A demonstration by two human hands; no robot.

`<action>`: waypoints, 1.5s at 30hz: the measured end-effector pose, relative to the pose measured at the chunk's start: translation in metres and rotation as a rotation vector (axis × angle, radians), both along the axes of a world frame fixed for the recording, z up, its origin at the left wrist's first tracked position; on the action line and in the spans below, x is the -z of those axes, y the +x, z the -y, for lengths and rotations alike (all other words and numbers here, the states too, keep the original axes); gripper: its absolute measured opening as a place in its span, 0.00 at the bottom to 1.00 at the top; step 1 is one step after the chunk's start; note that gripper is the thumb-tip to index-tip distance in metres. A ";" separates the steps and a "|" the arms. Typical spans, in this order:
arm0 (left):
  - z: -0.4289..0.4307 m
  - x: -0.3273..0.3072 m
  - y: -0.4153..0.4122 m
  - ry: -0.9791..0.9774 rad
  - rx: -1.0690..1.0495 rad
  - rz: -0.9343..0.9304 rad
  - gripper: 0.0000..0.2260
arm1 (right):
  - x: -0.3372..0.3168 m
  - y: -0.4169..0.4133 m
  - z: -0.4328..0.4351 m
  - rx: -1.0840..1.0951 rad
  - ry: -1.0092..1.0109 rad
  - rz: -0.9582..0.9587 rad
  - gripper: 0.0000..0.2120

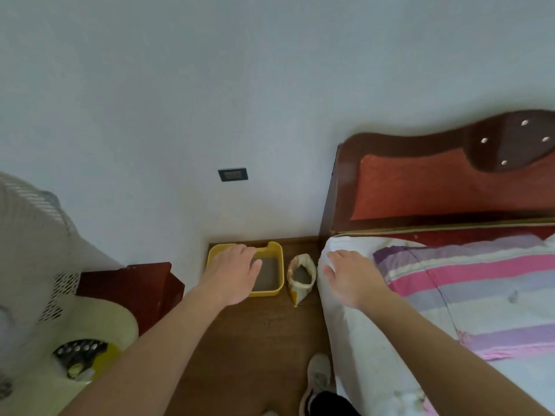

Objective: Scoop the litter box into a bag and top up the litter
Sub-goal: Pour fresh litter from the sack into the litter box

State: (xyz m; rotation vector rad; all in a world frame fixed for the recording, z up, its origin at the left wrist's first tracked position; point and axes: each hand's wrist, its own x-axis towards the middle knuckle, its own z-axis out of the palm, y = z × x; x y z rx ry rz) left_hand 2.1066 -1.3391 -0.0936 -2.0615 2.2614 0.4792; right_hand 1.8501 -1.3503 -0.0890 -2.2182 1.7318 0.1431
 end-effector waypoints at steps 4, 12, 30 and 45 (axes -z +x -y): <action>0.044 0.016 -0.001 -0.001 -0.036 0.019 0.20 | 0.020 -0.002 0.053 -0.025 0.019 0.013 0.21; 0.118 0.054 0.005 0.013 -0.068 0.044 0.21 | 0.055 0.001 0.135 -0.079 0.063 -0.017 0.23; 0.199 0.281 0.029 0.038 0.084 0.019 0.22 | 0.296 0.046 0.190 0.066 0.088 0.022 0.23; 0.235 0.635 0.002 0.007 0.195 -0.054 0.23 | 0.654 0.053 0.254 0.047 0.066 0.025 0.18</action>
